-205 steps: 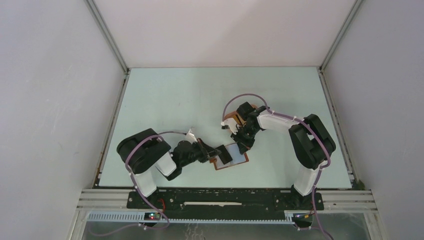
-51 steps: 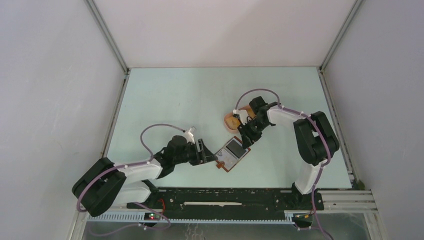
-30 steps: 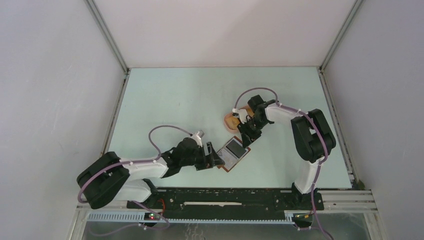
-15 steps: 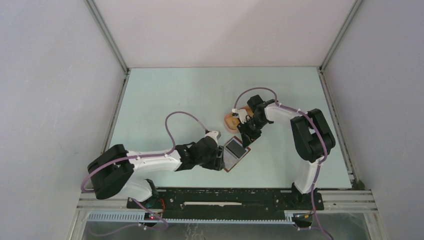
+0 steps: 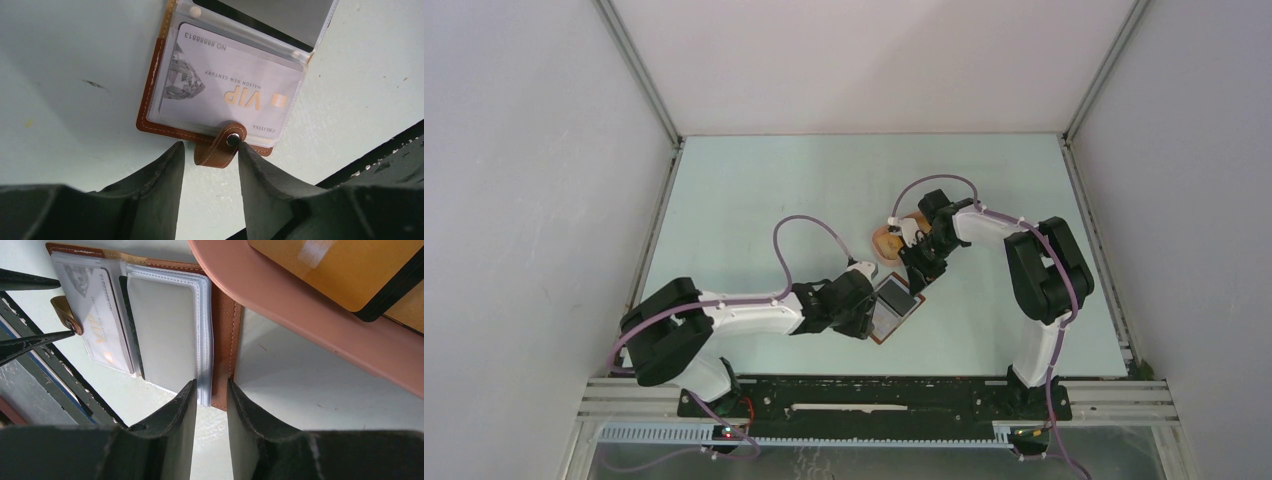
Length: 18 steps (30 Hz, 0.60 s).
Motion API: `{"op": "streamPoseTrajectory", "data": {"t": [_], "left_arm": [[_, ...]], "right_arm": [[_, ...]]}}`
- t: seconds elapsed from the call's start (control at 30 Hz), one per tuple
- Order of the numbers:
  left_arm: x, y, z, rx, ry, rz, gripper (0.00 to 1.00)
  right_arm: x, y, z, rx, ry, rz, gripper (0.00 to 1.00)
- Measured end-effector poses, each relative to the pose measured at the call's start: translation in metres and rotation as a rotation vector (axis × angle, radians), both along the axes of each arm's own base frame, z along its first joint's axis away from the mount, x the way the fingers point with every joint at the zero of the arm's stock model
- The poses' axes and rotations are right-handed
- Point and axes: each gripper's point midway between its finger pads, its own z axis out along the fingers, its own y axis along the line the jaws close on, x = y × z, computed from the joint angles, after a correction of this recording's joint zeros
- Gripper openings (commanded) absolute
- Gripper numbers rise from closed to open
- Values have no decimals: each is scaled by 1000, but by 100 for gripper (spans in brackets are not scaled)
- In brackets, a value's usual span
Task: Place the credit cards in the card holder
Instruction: Close the card holder at the center of the board.
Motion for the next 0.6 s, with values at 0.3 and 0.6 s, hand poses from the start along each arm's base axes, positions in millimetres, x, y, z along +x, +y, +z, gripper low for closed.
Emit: {"op": "streamPoseTrajectory", "data": {"t": [0.3,0.6], "left_arm": [[-4,-2,0,16,-13,-46,50],[-5,-3,-2,32,-18,-71,31]], "right_arm": [[0,0,0,-1,2,0,37],[0,0,0,-2,5,0,36]]}}
